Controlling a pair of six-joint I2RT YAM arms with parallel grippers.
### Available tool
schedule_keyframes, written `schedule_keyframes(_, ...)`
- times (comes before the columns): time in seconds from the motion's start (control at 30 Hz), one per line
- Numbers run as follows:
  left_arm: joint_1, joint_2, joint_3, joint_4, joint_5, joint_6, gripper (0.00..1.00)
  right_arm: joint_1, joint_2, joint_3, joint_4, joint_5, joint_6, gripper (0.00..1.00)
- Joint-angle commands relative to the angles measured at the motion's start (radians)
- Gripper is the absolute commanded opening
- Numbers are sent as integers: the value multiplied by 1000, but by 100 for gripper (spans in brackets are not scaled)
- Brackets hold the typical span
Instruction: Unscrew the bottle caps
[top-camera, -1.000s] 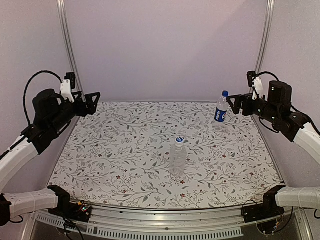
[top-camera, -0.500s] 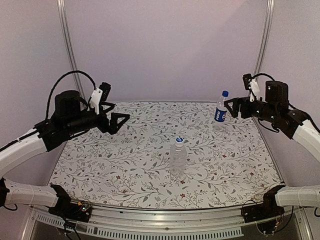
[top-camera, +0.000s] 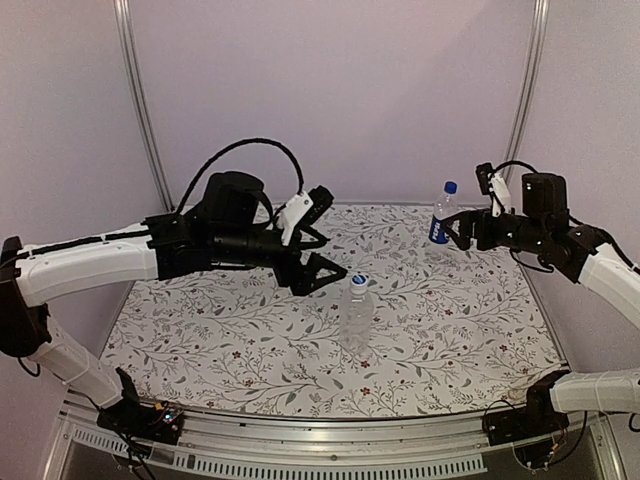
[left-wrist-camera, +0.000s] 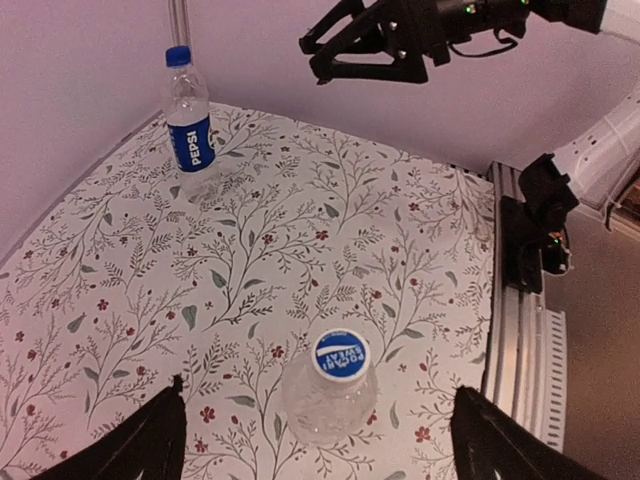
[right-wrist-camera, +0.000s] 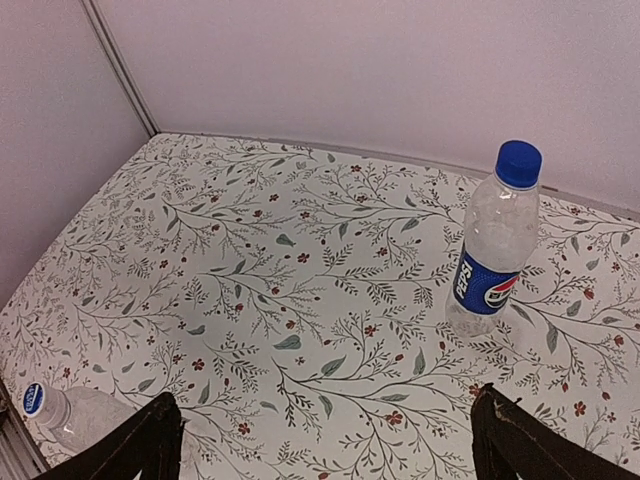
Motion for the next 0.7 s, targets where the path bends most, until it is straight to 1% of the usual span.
schedule_keyframes(0.0,-60,115,116,-95,32,34,90,6,-19,-24,16,-20,14,99)
schedule_keyframes(0.07,-67,164,156,-119,38,23,88,8,-22,-30,20,-21,14,99)
schedule_keyframes(0.17,-74,221,207,-142,60,20,81,7,-25,-39,24,-25,16,99)
schedule_keyframes(0.23,-75,247,230,-152,74,19,78,7,-24,-41,24,-26,12,99)
schedule_keyframes(0.37,-75,283,240,-158,56,20,77,6,-20,-33,14,-32,4,99)
schedule_keyframes(0.67,-75,336,251,-160,53,20,63,8,-31,-44,25,-39,7,99)
